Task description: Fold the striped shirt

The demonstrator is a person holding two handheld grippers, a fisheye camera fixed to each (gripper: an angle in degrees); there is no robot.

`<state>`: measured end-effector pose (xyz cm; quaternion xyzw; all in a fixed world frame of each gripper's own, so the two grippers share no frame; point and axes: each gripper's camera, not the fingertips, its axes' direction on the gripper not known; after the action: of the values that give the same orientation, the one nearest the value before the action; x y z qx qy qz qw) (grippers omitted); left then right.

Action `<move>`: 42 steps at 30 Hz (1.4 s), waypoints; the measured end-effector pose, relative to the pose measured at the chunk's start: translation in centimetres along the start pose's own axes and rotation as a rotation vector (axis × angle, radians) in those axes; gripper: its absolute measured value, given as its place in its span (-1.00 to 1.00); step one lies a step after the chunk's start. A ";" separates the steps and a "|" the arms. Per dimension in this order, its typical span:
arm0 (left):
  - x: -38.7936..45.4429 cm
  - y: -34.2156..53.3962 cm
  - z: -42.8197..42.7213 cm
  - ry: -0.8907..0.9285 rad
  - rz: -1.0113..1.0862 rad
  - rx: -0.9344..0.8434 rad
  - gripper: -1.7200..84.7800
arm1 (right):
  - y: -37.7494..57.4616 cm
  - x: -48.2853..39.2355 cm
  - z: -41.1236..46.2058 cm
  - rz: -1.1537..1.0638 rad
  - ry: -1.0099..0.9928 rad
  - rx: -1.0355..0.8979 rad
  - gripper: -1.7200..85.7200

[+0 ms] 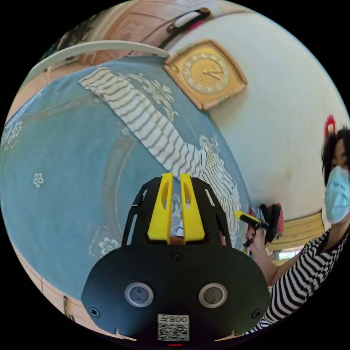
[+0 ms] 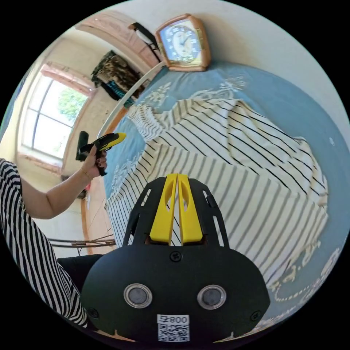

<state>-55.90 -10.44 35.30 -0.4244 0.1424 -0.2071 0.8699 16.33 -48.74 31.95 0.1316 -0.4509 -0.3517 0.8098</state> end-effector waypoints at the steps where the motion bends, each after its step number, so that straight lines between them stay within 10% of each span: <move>1: -2.5 -1.0 -1.6 -0.005 -0.053 0.071 -0.82 | -1.7 -1.2 2.2 -0.047 -0.018 -0.017 -0.96; 16: -19.4 -8.4 -6.8 -0.166 -0.332 0.159 -0.90 | -10.0 -5.8 17.1 -0.202 0.084 -0.197 -0.95; 30: -24.3 4.9 -13.7 0.156 -0.398 0.393 -0.94 | -14.1 -6.1 18.1 -0.189 -0.136 -0.106 -0.91; 42: -3.3 10.2 -6.1 0.139 0.441 -0.045 -0.95 | -18.6 -4.8 16.9 -0.123 -0.360 -0.088 -0.81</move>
<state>-58.92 -7.32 23.77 -0.3870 0.2961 -0.0374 0.8724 -7.56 -57.03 28.50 0.0582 -0.5638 -0.4376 0.6981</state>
